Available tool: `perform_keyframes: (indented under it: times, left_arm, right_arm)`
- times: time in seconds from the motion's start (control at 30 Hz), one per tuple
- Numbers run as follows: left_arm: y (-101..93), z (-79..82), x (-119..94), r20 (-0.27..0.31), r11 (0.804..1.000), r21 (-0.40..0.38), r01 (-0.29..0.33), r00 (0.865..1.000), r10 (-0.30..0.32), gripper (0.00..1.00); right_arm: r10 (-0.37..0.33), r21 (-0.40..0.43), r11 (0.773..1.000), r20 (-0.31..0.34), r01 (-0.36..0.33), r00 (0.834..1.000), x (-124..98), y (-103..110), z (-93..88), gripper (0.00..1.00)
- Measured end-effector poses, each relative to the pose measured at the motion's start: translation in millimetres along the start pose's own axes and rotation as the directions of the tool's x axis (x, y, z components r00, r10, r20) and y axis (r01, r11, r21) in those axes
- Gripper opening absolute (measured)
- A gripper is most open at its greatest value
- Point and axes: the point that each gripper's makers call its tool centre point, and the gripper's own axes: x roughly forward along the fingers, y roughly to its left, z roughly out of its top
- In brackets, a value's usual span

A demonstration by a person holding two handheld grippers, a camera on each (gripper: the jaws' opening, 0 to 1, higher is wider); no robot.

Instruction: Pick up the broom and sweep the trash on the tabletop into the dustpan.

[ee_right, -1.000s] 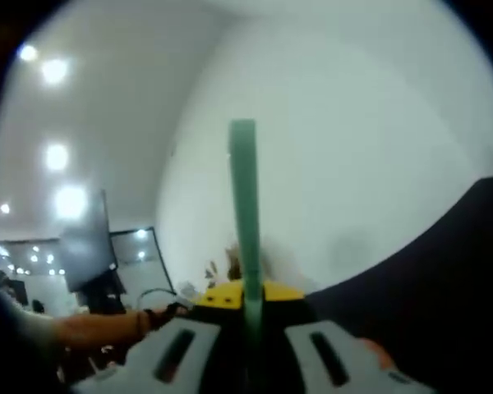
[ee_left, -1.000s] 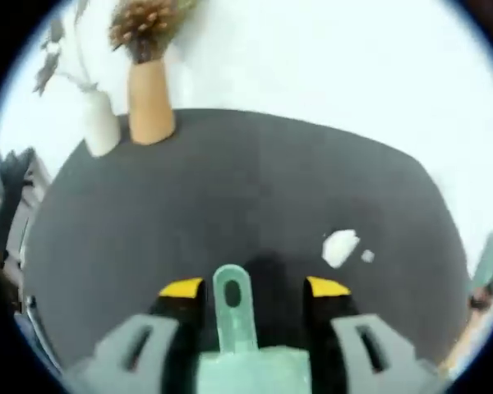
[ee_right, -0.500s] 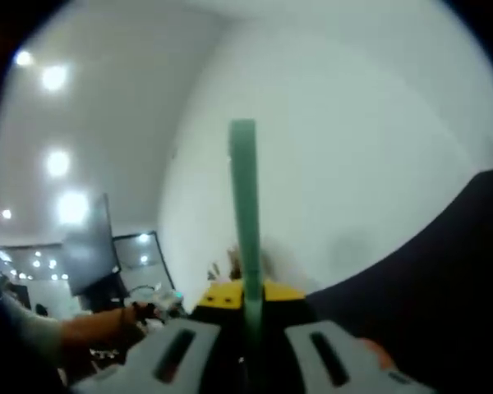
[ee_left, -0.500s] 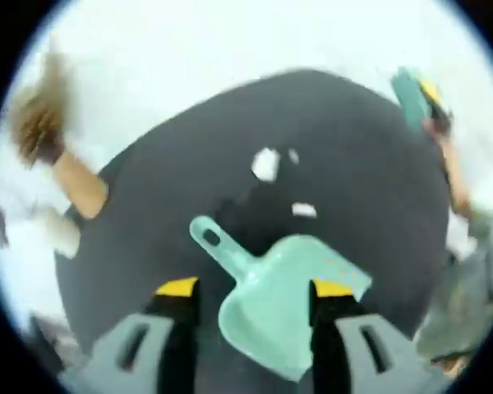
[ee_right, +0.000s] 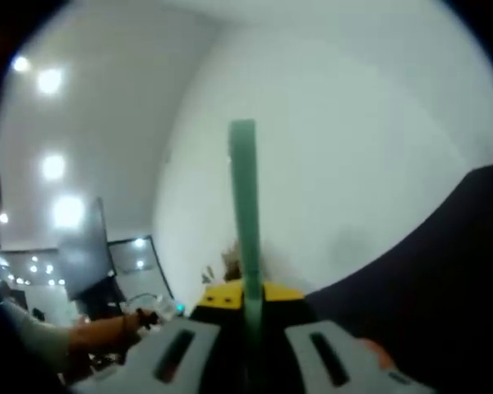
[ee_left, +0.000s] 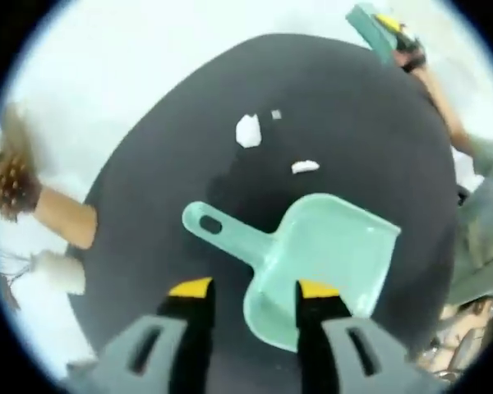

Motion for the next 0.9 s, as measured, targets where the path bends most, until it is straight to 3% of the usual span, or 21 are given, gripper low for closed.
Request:
perform_keyframes:
  times: [0.3, 0.43, 0.6, 0.77, 0.8, 0.9]
  left_arm:
    - [3.5, -8.4, 20.0, -0.034, 1.0, 0.0, 0.025, 0.999, -0.025, 0.31]
    - [0.6, -12.4, 27.4, -0.059, 0.999, -0.019, 0.033, 0.998, -0.034, 0.16]
    - [-1.9, -13.8, 22.2, -0.082, 0.996, -0.082, 0.046, 0.995, -0.053, 0.09]
    - [5.6, -11.0, 14.5, -0.069, 0.988, -0.151, -0.005, 0.998, -0.006, 0.04]
    - [12.3, -8.8, 11.9, -0.054, 0.978, -0.208, -0.036, 0.998, 0.025, 0.04]
    - [16.0, -13.5, 7.1, -0.071, 0.975, -0.212, -0.063, 0.996, 0.048, 0.04]
  right_arm:
    - [0.016, 0.007, 1.0, 0.021, -0.016, 1.0, 0.3, 2.9, 3.2, 0.05]
    - [0.015, 0.01, 1.0, 0.026, -0.016, 1.0, -1.1, 1.2, 3.7, 0.05]
    - [0.02, 0.016, 1.0, 0.027, -0.02, 0.999, -2.3, 0.4, 3.3, 0.05]
    - [0.024, 0.019, 1.0, 0.024, -0.024, 0.999, -2.2, 0.0, 2.0, 0.05]
    - [0.024, 0.018, 1.0, 0.023, -0.024, 0.999, -2.2, -0.4, 1.6, 0.05]
    - [0.021, 0.021, 1.0, 0.017, -0.022, 1.0, -2.0, -2.2, 0.0, 0.05]
